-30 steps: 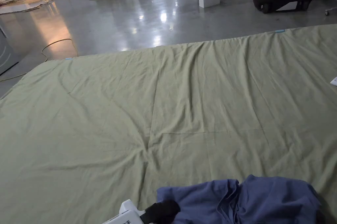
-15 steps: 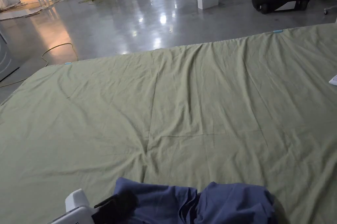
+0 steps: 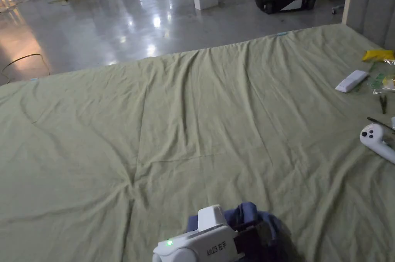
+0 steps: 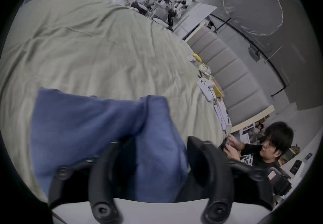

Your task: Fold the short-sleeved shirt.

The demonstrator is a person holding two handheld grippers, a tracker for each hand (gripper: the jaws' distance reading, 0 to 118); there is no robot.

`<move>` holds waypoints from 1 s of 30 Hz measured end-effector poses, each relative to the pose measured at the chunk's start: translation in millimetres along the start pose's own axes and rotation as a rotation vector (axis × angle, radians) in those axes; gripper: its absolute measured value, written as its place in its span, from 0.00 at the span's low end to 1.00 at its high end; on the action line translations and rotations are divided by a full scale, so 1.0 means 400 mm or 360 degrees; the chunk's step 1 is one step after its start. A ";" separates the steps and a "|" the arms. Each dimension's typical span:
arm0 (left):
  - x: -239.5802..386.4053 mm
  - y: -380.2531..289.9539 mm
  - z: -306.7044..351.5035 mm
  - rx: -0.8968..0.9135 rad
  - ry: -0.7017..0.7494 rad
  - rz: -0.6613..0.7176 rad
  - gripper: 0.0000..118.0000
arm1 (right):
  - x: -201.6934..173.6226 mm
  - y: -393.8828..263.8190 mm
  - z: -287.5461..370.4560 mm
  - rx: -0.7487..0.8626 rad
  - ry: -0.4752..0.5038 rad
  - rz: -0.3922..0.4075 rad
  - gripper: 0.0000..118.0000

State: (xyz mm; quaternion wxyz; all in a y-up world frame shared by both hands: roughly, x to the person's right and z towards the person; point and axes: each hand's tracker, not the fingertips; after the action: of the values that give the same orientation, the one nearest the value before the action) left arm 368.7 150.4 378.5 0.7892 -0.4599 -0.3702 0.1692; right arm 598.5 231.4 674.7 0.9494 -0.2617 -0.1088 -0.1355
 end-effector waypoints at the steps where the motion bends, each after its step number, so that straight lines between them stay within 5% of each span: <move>1: 0.013 0.007 0.029 0.0045 -0.0039 0.0016 0.65 | 0.012 -0.005 0.006 -0.0002 -0.0022 -0.0014 0.00; 6: 0.035 0.036 0.214 0.0354 -0.0047 0.0036 0.64 | 0.068 -0.035 0.017 -0.0011 -0.0064 -0.0131 0.00; 8: 0.013 0.041 0.233 0.0388 0.0024 0.0048 0.38 | 0.076 -0.043 0.011 -0.0017 -0.0071 -0.0159 0.00; 9: 0.000 0.041 0.222 0.0371 0.0019 0.0050 0.12 | 0.077 -0.044 0.007 -0.0020 -0.0073 -0.0165 0.00; 10: -0.017 0.040 0.195 0.0357 0.0027 0.0081 0.04 | 0.080 -0.049 0.002 -0.0023 -0.0071 -0.0173 0.00; 14: -0.068 0.011 0.047 0.0133 -0.0274 0.0313 0.04 | 0.067 -0.040 -0.004 -0.0022 -0.0047 -0.0173 0.00; 18: -0.040 -0.068 -0.132 -0.0130 0.0066 -0.0066 0.00 | 0.047 -0.031 -0.013 -0.0047 -0.0063 -0.0147 0.00; 19: -0.039 -0.081 -0.149 -0.0063 0.0001 -0.0027 0.00 | 0.040 -0.033 -0.017 -0.0064 -0.0057 -0.0136 0.00; 26: -0.017 -0.039 -0.104 -0.0071 -0.0004 0.0006 0.00 | -0.063 -0.008 -0.122 -0.0182 0.0183 0.0044 0.00; 30: 0.005 -0.010 0.047 0.0211 -0.0326 -0.0023 0.00 | -0.152 0.048 -0.236 -0.0174 0.0318 0.0207 0.00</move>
State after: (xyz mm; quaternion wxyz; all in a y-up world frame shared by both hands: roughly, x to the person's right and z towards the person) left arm 355.9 160.7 388.5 0.7771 -0.3842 -0.4402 0.2339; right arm 560.4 209.7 569.6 0.9466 -0.3047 0.0110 -0.1049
